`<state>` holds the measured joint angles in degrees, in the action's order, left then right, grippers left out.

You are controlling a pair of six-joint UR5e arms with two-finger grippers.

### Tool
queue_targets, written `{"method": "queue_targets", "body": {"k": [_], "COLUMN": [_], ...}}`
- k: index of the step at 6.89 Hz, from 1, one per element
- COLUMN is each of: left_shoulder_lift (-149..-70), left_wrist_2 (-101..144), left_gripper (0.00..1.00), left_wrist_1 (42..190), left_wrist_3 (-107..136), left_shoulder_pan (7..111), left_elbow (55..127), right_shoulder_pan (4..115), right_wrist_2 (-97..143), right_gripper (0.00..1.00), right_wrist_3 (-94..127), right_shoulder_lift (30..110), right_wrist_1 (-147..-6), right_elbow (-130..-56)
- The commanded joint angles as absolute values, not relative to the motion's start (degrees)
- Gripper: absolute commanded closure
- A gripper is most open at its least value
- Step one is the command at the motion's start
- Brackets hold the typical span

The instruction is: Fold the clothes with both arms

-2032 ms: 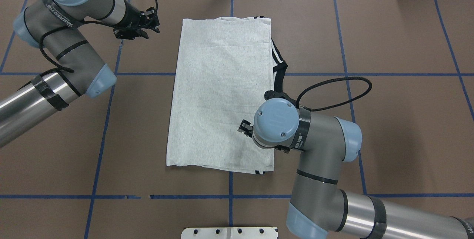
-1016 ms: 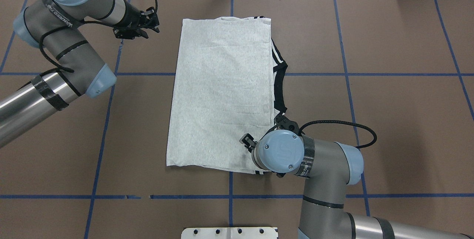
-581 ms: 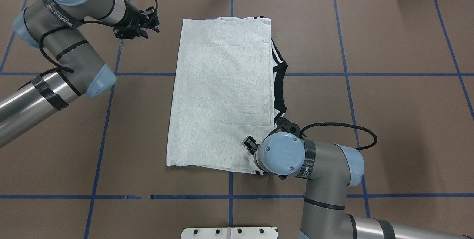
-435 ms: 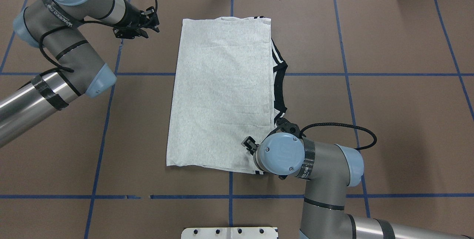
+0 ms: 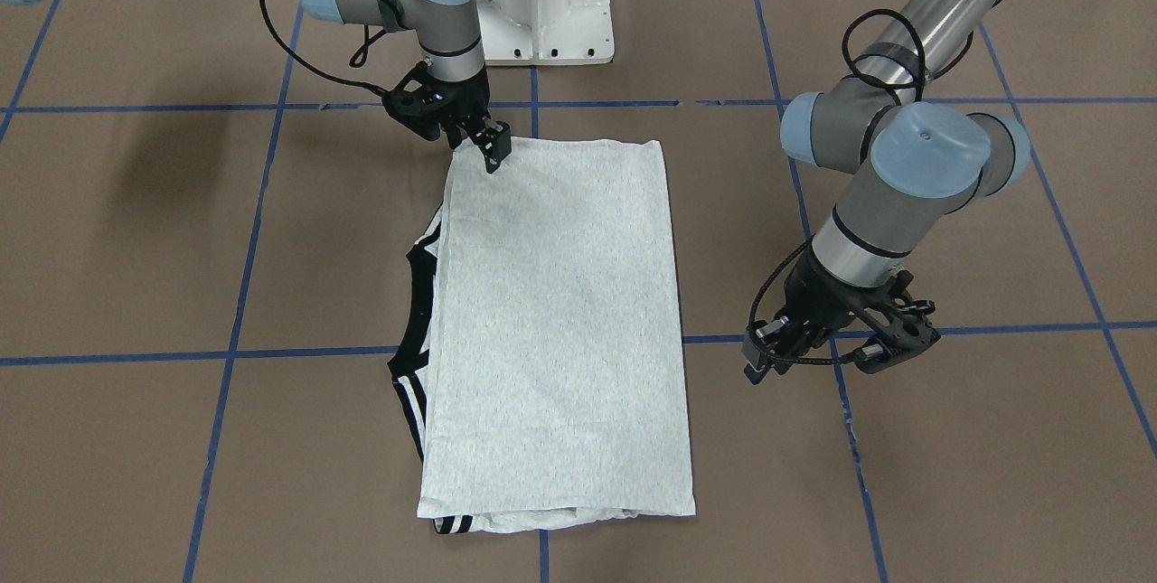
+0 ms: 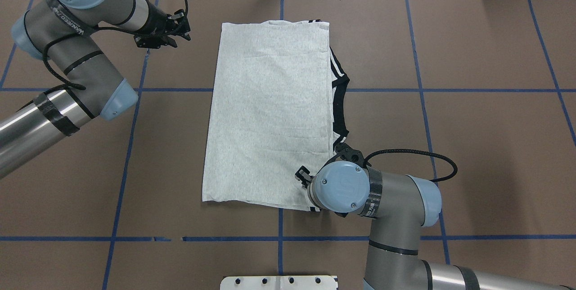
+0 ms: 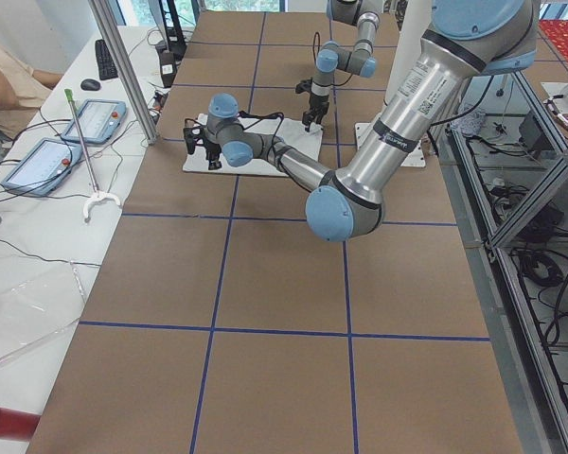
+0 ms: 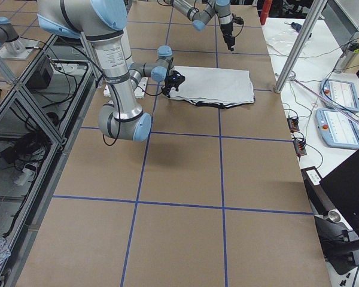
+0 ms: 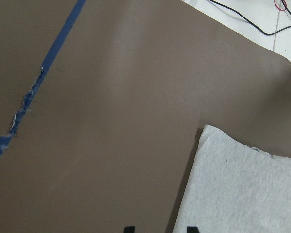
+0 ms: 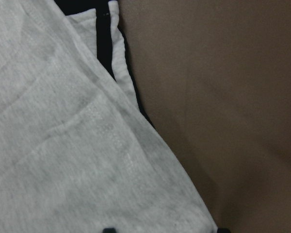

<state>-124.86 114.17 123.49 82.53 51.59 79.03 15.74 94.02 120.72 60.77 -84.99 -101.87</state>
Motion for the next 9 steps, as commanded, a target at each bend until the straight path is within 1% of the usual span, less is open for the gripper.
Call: {"method": "queue_targets", "body": {"k": [1,2,4,6,7,8,9], "left_shoulder_lift": [-124.5,-124.5,-124.5,-124.4,-123.2,-122.0,-119.6], "left_wrist_2": [114.2,114.2,114.3,114.3,114.3,114.4,114.4], "left_gripper": [0.54,0.54,0.54,0.53,0.50,0.50,0.49], "left_wrist_1": [123.5,123.5,123.5,123.4,123.4,123.6,123.6], "left_wrist_3": [82.5,82.5,82.5,83.2,83.8,88.1,92.7], "left_shoulder_pan": [51.6,51.6,51.6,51.6,51.2,50.8,49.8], "left_elbow": [79.5,79.5,79.5,80.7,82.2,84.3,88.8], "right_shoulder_pan": [15.7,15.9,16.6,17.0,17.1,17.1,17.1], "right_wrist_2": [94.0,94.0,94.1,94.6,94.6,94.6,94.6], "right_gripper": [0.79,1.00,1.00,1.00,1.00,1.00,1.00], "right_wrist_3": [121.2,121.0,120.7,120.8,120.8,120.8,120.9], "right_shoulder_lift": [60.7,60.6,60.3,60.7,60.6,60.6,61.0], "right_wrist_1": [-85.0,-85.0,-85.0,-85.8,-85.8,-85.8,-85.9], "right_elbow": [-101.9,-102.0,-102.6,-106.5,-106.8,-107.0,-107.5]}}
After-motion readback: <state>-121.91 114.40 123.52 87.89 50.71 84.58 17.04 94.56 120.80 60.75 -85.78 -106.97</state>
